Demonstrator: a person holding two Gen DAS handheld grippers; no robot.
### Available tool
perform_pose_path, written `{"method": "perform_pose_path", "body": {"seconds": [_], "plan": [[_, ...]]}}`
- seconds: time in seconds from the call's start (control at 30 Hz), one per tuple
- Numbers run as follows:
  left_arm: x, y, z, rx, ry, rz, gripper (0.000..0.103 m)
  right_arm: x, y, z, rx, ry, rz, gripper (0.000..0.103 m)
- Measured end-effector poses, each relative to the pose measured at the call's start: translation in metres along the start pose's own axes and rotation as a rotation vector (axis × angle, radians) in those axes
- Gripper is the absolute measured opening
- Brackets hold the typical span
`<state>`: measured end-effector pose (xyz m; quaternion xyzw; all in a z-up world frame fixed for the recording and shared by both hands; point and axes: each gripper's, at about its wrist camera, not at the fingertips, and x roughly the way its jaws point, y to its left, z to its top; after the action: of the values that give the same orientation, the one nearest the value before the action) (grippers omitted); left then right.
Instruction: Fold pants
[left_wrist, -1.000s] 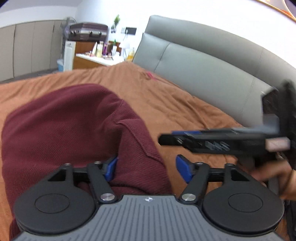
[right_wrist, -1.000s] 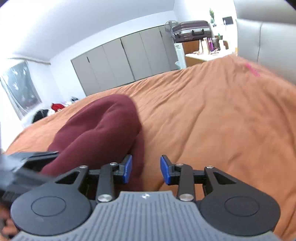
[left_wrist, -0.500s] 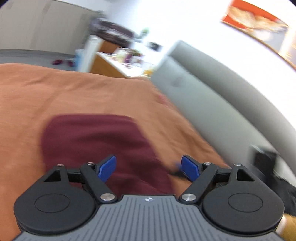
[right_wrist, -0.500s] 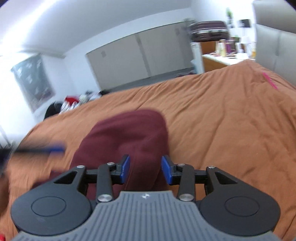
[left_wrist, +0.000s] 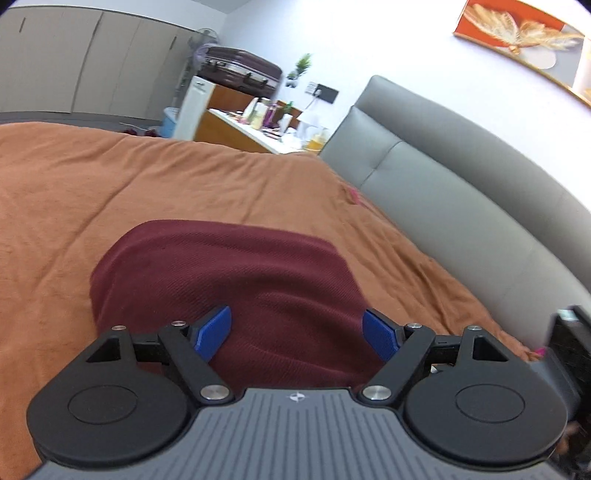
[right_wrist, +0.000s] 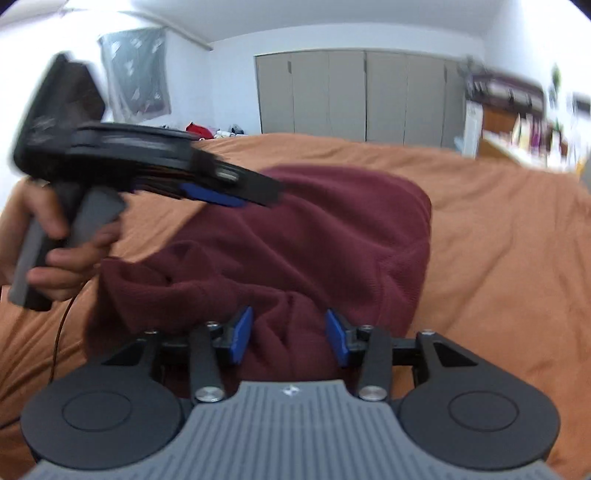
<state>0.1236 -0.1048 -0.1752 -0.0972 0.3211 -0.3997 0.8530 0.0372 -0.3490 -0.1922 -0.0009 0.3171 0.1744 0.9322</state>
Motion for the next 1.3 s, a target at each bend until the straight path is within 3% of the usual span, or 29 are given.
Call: {"method": "perform_pose_path", "body": {"seconds": [0.1, 0.2, 0.3, 0.37, 0.47, 0.57, 0.67, 0.83, 1.07, 1.13, 1.2, 1.23, 1.3], "plan": [[0.0, 0.01, -0.001, -0.081, -0.041, -0.041, 0.081, 0.005, -0.018, 0.001, -0.014, -0.008, -0.008, 0.046], [-0.01, 0.022, -0.001, -0.208, -0.086, -0.072, 0.084, -0.012, -0.003, 0.01, -0.017, -0.019, -0.027, 0.044], [-0.007, 0.022, -0.001, -0.172, -0.087, -0.054, 0.086, -0.044, 0.02, 0.033, 0.007, -0.129, -0.085, 0.045], [-0.004, 0.018, 0.0, -0.144, -0.088, -0.048, 0.086, -0.054, 0.037, 0.053, 0.037, -0.18, -0.054, 0.048], [0.0, 0.021, 0.0, -0.178, -0.097, -0.049, 0.086, -0.034, 0.061, 0.067, 0.08, -0.064, 0.061, 0.048], [0.005, 0.033, 0.004, -0.231, -0.082, -0.098, 0.084, -0.016, 0.079, 0.034, -0.029, 0.067, 0.029, 0.047], [0.01, 0.04, 0.004, -0.26, -0.069, -0.119, 0.068, -0.025, 0.078, -0.001, -0.068, 0.068, -0.013, 0.048], [0.014, 0.044, 0.001, -0.267, -0.069, -0.137, 0.06, -0.031, 0.073, -0.03, -0.107, 0.093, -0.034, 0.048], [0.013, 0.043, 0.001, -0.283, -0.062, -0.16, 0.06, -0.027, 0.071, -0.04, -0.087, 0.081, -0.077, 0.049], [0.005, 0.04, 0.003, -0.287, -0.059, -0.129, 0.063, -0.029, 0.074, -0.035, -0.098, 0.069, -0.074, 0.052], [-0.006, 0.036, 0.008, -0.275, -0.054, -0.107, 0.079, -0.04, 0.068, -0.026, -0.047, 0.038, -0.035, 0.06], [-0.012, 0.034, 0.01, -0.271, -0.049, -0.103, 0.084, -0.048, 0.062, -0.018, 0.001, 0.024, -0.01, 0.067], [-0.026, 0.029, 0.014, -0.257, -0.04, -0.082, 0.09, -0.058, 0.041, -0.004, 0.119, 0.002, 0.008, 0.07]]}}
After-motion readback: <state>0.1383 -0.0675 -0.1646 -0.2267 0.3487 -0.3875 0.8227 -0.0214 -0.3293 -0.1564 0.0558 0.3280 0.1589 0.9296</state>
